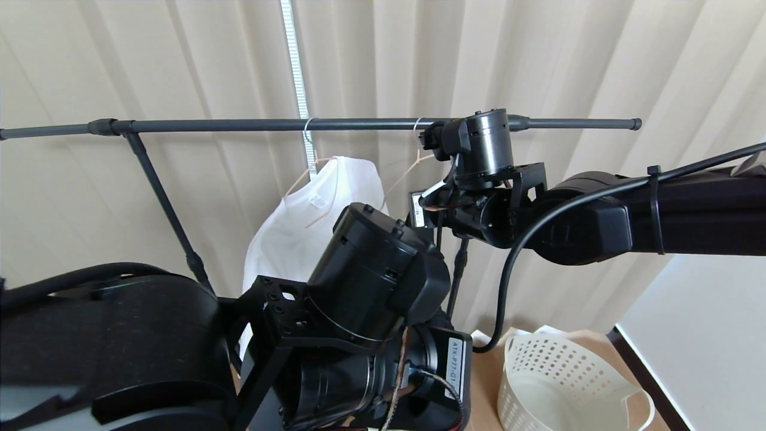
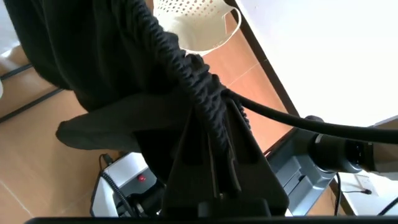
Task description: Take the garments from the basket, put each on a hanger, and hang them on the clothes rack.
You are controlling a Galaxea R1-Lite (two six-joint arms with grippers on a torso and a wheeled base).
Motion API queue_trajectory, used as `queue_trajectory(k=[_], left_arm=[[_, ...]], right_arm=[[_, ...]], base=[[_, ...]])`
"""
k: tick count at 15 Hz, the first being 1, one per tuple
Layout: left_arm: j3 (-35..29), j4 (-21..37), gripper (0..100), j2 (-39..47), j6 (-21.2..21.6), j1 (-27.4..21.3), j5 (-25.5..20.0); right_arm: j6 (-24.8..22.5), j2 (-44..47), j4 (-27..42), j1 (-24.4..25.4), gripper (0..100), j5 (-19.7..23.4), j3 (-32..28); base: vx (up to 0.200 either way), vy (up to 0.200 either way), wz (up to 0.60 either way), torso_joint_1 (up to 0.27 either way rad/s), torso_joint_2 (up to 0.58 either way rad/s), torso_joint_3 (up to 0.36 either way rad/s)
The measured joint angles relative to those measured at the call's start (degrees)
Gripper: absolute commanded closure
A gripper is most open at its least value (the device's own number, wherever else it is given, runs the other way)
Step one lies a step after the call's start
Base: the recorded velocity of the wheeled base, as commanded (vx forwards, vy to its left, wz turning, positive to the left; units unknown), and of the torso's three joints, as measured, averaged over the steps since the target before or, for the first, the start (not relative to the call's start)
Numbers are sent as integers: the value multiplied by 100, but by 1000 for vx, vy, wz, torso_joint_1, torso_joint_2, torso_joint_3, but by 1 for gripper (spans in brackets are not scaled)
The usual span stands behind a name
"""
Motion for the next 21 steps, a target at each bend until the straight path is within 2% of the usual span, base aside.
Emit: queue_trajectory(k=[3, 6, 8, 10, 13, 16, 21], left_arm=[[190, 132, 100, -134, 216, 339, 105], [407, 162, 100, -295, 528, 898, 274], [385, 116, 100, -336, 790, 1303, 283], [107, 71, 100, -278, 944, 1742, 327], [-527, 60, 100, 44, 1078, 2092, 349], [-1084, 50, 100, 347, 1018, 2169, 427], [-1128, -130, 100, 474, 812, 2022, 547]], right_arm=[[13, -232, 11, -195, 100, -6, 108], [21, -705, 6, -468, 100, -35, 505], [16, -1045, 9, -567, 100, -228, 839], [-6, -1425, 9, -610, 100, -402, 1321], [-110, -1919, 148, -597, 100, -583, 2189], [-261, -2194, 243, -400, 100, -734, 2658], [-263, -2263, 486, -306, 100, -730, 2826]], base=[[0, 0, 0, 0, 0, 0], [0, 0, 0, 0, 0, 0], [0, 0, 0, 0, 0, 0], [0, 0, 0, 0, 0, 0], [0, 0, 0, 0, 0, 0], [0, 0, 0, 0, 0, 0], [0, 0, 0, 0, 0, 0]])
